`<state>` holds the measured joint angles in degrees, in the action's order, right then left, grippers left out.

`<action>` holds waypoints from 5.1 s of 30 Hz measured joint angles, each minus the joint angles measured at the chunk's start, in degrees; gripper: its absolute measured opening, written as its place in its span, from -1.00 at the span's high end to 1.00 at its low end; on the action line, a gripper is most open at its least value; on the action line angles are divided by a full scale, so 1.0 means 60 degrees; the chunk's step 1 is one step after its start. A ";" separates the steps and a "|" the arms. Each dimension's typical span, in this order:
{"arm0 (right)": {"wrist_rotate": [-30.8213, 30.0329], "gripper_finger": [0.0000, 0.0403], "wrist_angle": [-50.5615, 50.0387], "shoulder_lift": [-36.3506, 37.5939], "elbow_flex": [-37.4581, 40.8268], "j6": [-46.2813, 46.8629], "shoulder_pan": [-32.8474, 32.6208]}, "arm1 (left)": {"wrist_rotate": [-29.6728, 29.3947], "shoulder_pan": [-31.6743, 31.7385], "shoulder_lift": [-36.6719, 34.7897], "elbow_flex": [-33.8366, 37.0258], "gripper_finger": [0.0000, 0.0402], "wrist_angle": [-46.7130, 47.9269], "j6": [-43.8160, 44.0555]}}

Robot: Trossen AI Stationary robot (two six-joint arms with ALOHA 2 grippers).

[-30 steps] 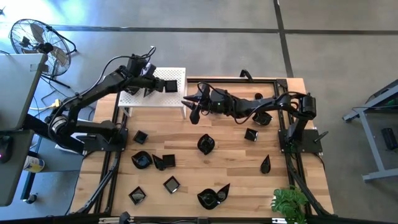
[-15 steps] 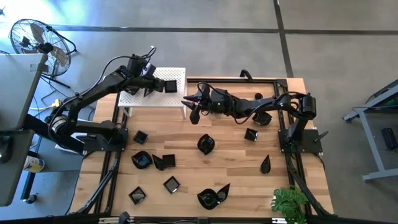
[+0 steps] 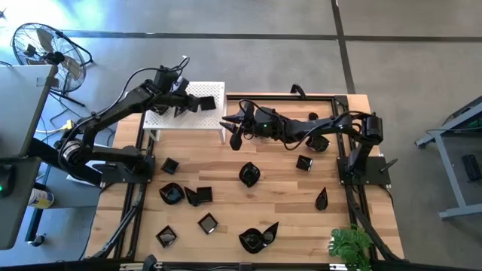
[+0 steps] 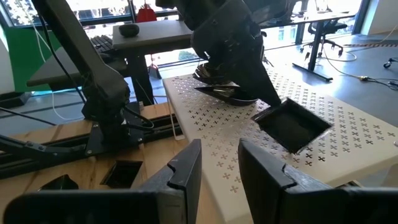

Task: Pick & Place Mini shaped plates
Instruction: Put the black square plate on the shelf, then stack the black leaf shaped plate on top of the black leaf shaped plate on the shelf

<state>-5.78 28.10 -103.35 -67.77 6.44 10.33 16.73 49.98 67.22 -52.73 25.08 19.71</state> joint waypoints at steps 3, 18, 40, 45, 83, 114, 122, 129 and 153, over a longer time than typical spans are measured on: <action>0.0000 0.53 0.0000 0.0000 0.0000 0.0009 0.0004 | -0.0041 -0.0018 0.0000 0.0000 0.66 -0.0130 -0.0095; 0.0581 0.61 -0.0130 0.0069 0.0000 -0.0498 0.0001 | -0.0199 -0.0823 0.0014 -0.1417 0.67 0.0222 -0.2986; 0.1357 0.99 -0.0004 0.0667 0.1333 -0.1080 -0.0523 | -0.0546 -0.1728 0.1960 -0.1421 0.99 -0.1014 -0.4746; 0.1359 0.99 0.0011 0.0667 0.1326 -0.1118 -0.0517 | -0.1254 -0.2153 0.1960 -0.1421 1.00 -0.1008 -0.5236; 0.1362 0.99 0.0080 0.0667 0.1319 -0.1082 -0.0517 | -0.3761 -0.2448 0.0711 -0.1421 1.00 0.1664 -0.5607; 0.1366 1.00 0.0022 0.0765 0.1308 -0.1311 -0.0517 | -0.2905 -0.2459 0.0939 -0.1417 1.00 0.1178 -0.5498; 0.2231 1.00 0.2010 0.0776 0.2456 -0.1547 -0.0268 | -0.1323 -0.3185 0.0226 -0.0690 1.00 0.0157 -0.4722; 0.2122 1.00 0.4526 0.0849 0.4462 -0.0838 -0.0266 | -0.2149 -0.4732 -0.0288 0.0539 1.00 -0.2102 -0.4112; -0.0899 0.62 -0.0656 0.4834 0.6143 0.0451 -0.1118 | -0.3889 -0.7952 -0.0162 0.5180 1.00 -1.1236 -0.2536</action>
<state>-11.17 24.16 -74.35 -30.91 9.14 3.62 -6.61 2.26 66.25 -21.65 -42.34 4.49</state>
